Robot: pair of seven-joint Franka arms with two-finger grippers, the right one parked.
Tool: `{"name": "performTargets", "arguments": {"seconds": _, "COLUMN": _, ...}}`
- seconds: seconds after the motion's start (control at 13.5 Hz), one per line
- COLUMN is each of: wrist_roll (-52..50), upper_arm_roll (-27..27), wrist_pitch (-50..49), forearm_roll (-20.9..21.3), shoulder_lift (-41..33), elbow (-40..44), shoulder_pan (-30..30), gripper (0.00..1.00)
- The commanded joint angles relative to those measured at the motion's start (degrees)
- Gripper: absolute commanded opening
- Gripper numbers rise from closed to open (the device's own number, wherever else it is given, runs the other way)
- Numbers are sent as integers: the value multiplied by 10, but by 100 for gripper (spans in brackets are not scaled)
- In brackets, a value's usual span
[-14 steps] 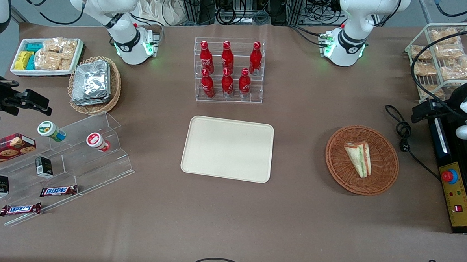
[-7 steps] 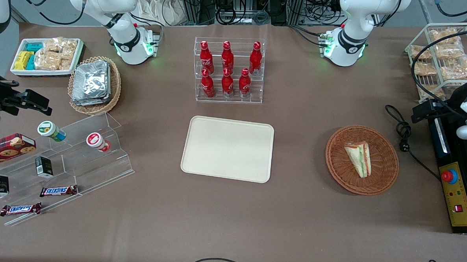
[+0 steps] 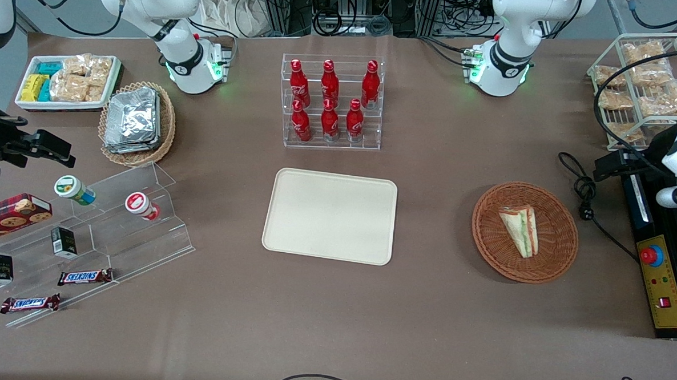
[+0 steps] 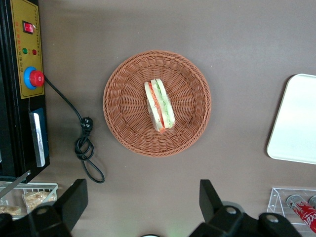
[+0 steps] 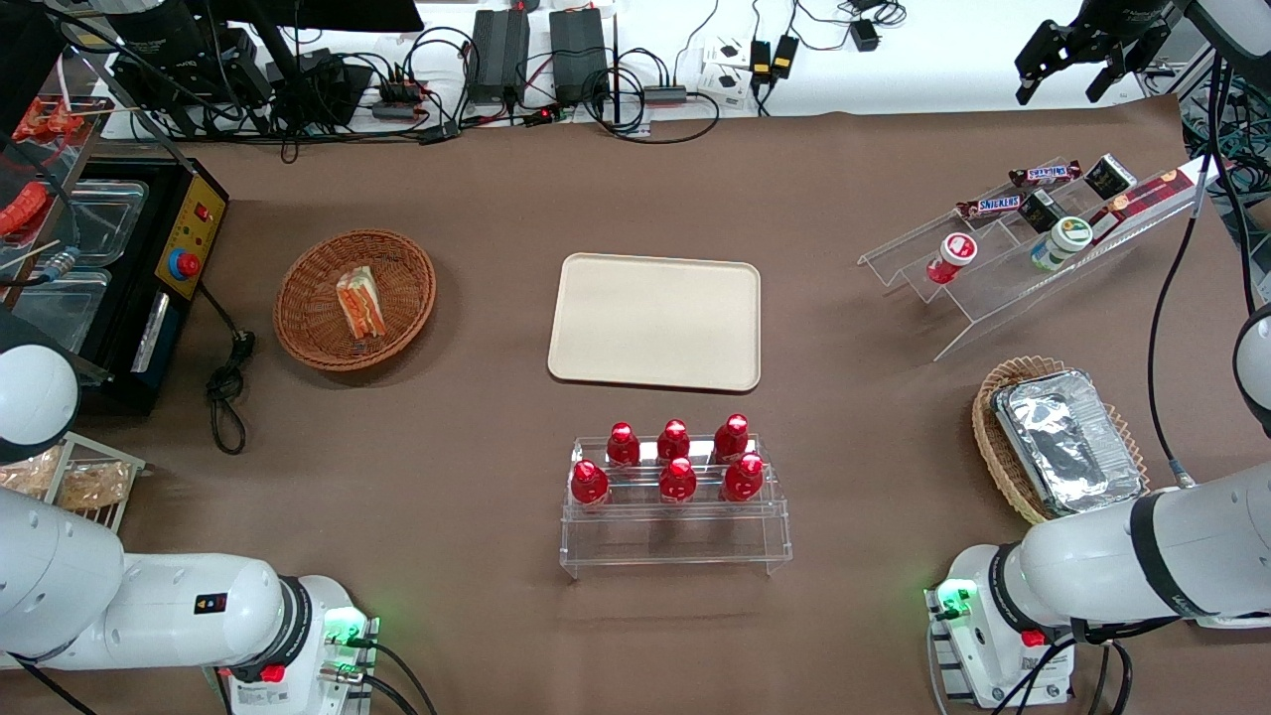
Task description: Place sandwich from basket to tray
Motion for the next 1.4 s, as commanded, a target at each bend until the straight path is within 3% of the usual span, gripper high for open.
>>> {"name": "performTargets", "arguments": {"seconds": 0.0, "wrist_roll": -5, "upper_arm_roll": -3, "wrist_pitch": -12, "forearm_roll": -4, "shoulder_lift": 20, "elbow": 12, "shoulder_pan": -1, "gripper": 100}}
{"name": "performTargets", "arguments": {"seconds": 0.44, "wrist_roll": -73, "upper_arm_roll": -7, "wrist_pitch": 21, "forearm_roll": -3, "shoulder_lift": 90, "elbow": 4, "shoulder_pan": -12, "gripper": 100}}
{"name": "performTargets", "arguments": {"seconds": 0.96, "wrist_roll": -175, "upper_arm_roll": -7, "wrist_pitch": 155, "forearm_roll": 1, "shoulder_lift": 101, "elbow": -123, "shoulder_pan": -41, "gripper": 100}}
{"name": "performTargets", "arguments": {"seconds": 1.33, "wrist_roll": -183, "upper_arm_roll": -6, "wrist_pitch": 183, "forearm_roll": 2, "shoulder_lift": 139, "elbow": -137, "shoulder_pan": -46, "gripper": 100}}
